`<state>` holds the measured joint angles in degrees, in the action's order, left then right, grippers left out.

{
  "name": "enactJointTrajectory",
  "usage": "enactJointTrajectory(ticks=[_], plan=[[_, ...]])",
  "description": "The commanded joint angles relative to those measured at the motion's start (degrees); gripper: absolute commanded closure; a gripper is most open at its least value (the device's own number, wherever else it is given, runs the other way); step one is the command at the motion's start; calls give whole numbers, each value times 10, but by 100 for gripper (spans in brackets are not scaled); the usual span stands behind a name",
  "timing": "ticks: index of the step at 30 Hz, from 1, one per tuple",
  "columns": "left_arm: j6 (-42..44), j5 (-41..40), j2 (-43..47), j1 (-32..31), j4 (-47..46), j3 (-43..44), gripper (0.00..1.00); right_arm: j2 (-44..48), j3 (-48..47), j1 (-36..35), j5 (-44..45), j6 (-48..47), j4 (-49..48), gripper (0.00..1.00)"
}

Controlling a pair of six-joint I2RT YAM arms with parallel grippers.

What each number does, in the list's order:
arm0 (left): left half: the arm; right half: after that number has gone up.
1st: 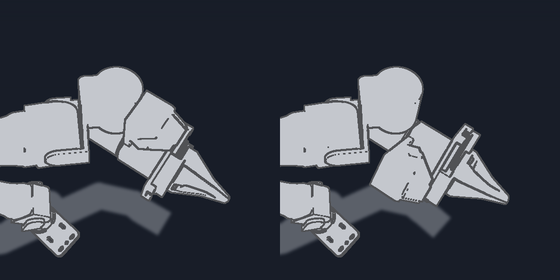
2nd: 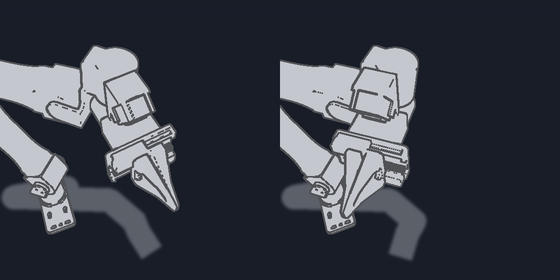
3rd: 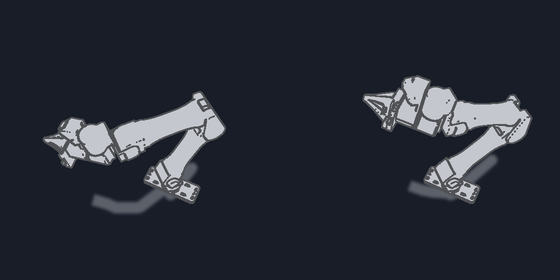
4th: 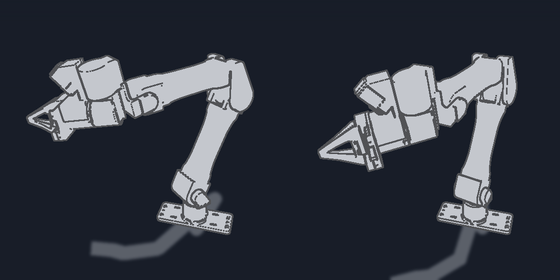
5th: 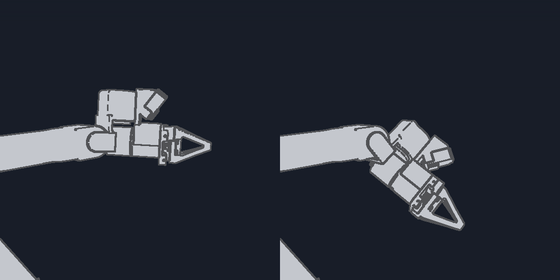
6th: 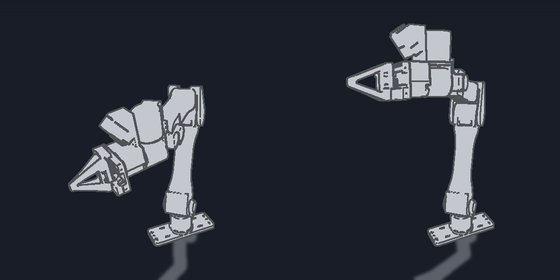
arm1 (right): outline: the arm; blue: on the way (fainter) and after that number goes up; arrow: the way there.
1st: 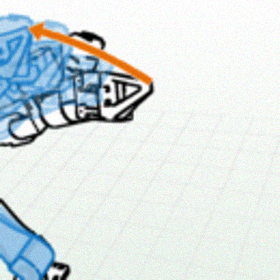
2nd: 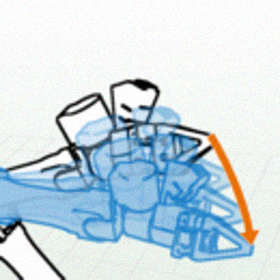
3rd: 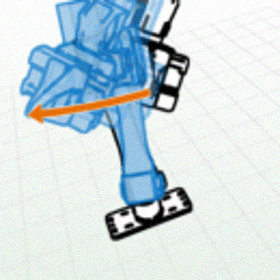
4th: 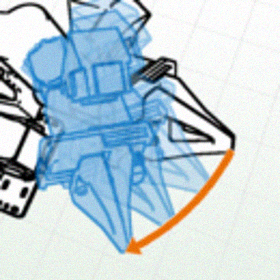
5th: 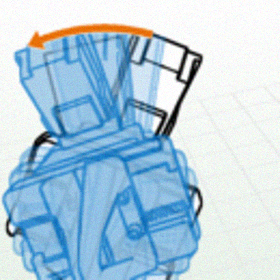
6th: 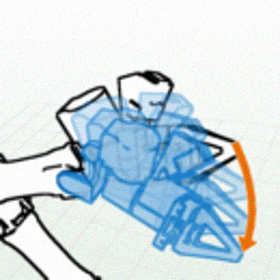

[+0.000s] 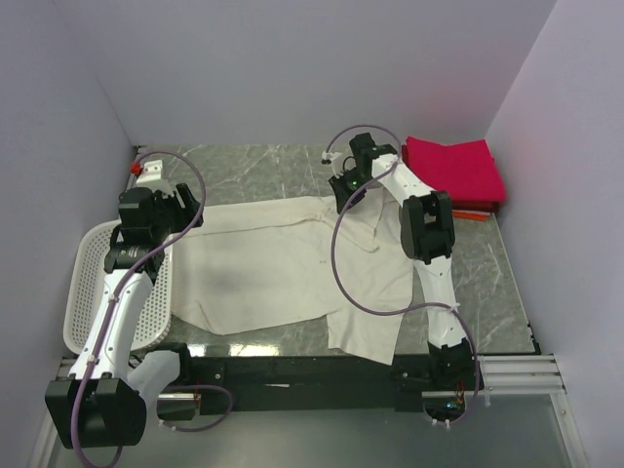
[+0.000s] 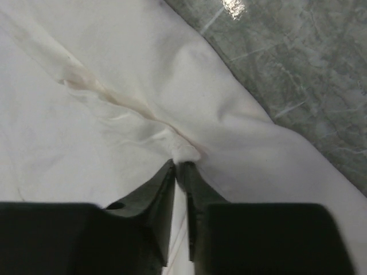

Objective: Fold and stack the t-shirts
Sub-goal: Fold the tshirt

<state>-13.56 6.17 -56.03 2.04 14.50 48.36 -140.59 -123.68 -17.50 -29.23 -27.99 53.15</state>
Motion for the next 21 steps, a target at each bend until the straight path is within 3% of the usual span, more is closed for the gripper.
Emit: enactJointTrajectory(ticks=[1,7,12,18,21], plan=[[8,4,3,-1,-14,4,29,30,8,-5,10,7,-8,86],[8,2,4,-1,-14,4,29,103,68,-6,1,-1,-21,96],[8,3,3,-1,-14,5,29,157,149,-43,-2,-17,-29,96],[9,1,1,0,-14,3,29,194,225,-104,11,-27,-36,89],[9,10,-2,-1,-18,4,29,204,254,-145,16,-40,-30,73]])
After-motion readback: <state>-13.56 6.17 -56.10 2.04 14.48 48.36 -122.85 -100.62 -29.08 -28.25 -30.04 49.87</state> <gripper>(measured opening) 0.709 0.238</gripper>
